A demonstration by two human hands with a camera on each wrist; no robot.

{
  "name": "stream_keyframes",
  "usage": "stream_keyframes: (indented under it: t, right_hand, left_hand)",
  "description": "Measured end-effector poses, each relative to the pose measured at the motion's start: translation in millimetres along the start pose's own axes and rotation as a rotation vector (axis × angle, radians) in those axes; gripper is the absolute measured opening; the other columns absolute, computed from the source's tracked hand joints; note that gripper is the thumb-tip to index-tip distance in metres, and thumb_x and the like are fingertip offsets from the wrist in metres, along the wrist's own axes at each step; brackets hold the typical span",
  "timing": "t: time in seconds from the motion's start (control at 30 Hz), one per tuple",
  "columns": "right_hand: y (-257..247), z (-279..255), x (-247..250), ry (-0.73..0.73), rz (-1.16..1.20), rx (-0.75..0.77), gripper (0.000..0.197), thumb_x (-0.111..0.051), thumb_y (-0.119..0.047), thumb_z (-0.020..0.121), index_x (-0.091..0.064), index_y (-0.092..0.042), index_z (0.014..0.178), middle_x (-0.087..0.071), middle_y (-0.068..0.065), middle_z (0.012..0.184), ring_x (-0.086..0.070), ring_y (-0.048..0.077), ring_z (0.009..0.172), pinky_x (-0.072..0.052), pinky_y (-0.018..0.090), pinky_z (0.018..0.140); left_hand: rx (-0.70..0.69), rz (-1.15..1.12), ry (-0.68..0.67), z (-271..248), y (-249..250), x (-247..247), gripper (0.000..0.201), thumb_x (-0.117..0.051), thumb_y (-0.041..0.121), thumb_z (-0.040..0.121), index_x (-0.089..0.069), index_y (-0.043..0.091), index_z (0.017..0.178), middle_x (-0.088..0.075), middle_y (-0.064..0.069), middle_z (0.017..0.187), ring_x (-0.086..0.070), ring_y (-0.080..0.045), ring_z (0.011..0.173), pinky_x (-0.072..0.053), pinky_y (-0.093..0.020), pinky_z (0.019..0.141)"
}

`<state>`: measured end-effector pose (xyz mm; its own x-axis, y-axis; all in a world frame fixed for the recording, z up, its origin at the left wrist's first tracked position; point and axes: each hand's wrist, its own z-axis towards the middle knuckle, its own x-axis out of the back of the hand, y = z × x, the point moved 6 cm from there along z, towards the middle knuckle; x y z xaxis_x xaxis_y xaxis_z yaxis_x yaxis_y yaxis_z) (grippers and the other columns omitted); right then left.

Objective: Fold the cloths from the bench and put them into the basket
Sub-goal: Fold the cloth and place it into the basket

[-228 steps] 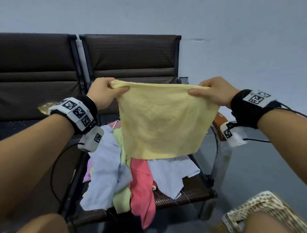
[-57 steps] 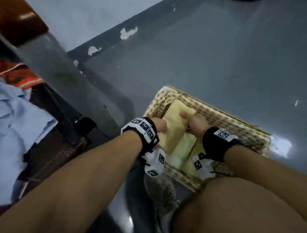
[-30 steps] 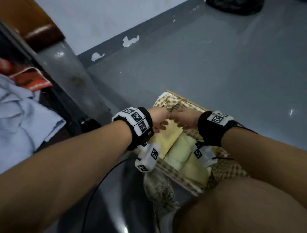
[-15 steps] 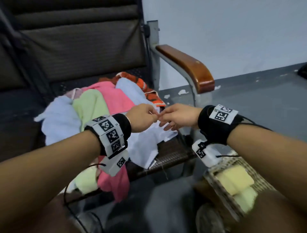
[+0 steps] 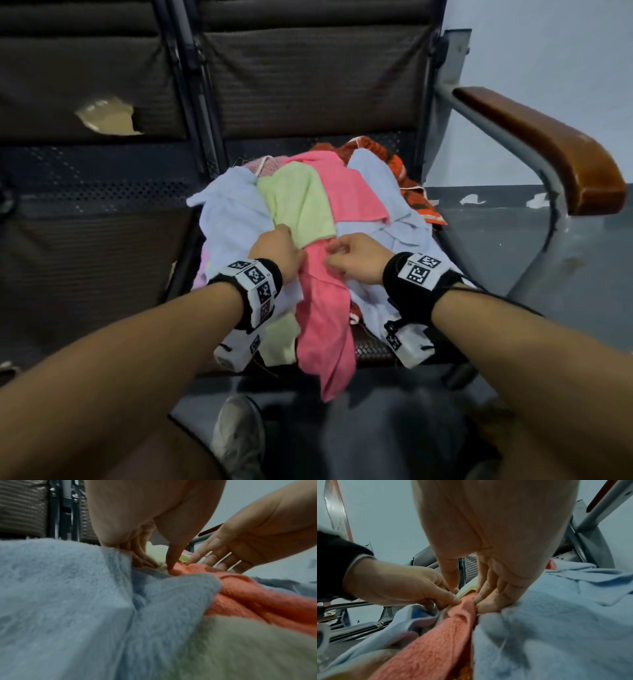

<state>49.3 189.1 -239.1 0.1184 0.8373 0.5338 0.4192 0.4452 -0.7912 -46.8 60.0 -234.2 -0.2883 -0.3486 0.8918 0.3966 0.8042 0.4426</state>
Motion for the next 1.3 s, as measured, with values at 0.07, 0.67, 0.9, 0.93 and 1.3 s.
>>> stream_keyframes:
  t: [0.07,0.67,0.9,0.93,1.3]
  right_hand:
    - [-4,0,-5,0.019,-0.018,0.028,0.042,-0.074,-0.015,0.083,-0.064,0.001,0.121,-0.060,0.000,0.079,-0.056,0.017,0.076,-0.048,0.034,0.077]
    - [-14,-38,64,0.259,0.818,0.038,0.028,-0.049,-0.008,0.099,-0.064,-0.003,0.122,-0.072,0.017,0.113,-0.070,0.025,0.100,-0.059,0.043,0.089]
    - [15,-67,122,0.526,0.960,0.100,0.021,-0.050,-0.011,0.101,-0.061,-0.009,0.119,-0.070,0.013,0.115,-0.072,0.026,0.100,-0.061,0.044,0.082]
    - [19,-72,127,0.537,0.974,0.092,0.027,-0.049,-0.008,0.100,-0.059,-0.009,0.125,-0.070,0.013,0.116,-0.072,0.027,0.102,-0.061,0.043,0.080]
    - [65,-105,147,0.442,0.580,-0.165,0.031,-0.055,-0.022,0.095,-0.060,-0.006,0.121,-0.066,0.015,0.107,-0.065,0.025,0.092,-0.054,0.031,0.070]
  left_hand:
    - [-0.009,0.009,0.035,5,-1,5,0.033,-0.058,0.029,0.095,-0.060,0.011,0.122,-0.067,-0.015,0.115,-0.062,-0.035,0.106,-0.052,-0.039,0.087]
    - [-0.340,-0.878,0.006,-29,110,30,0.016,-0.061,0.021,0.086,-0.066,0.019,0.100,-0.068,0.000,0.095,-0.064,-0.020,0.089,-0.052,-0.035,0.089]
    - [-0.406,-0.200,-0.181,-34,115,-7,0.029,-0.064,0.034,0.089,-0.065,0.015,0.110,-0.068,-0.005,0.107,-0.062,-0.028,0.097,-0.050,-0.038,0.082]
    - [-0.429,-0.235,-0.167,-35,118,-7,0.023,-0.061,0.029,0.093,-0.068,0.013,0.108,-0.069,-0.007,0.108,-0.062,-0.029,0.099,-0.050,-0.039,0.085]
    - [-0.467,-0.742,-0.342,-55,174,-16,0.041,-0.064,-0.006,0.086,-0.065,0.008,0.125,-0.068,-0.009,0.121,-0.062,-0.023,0.115,-0.047,-0.035,0.103]
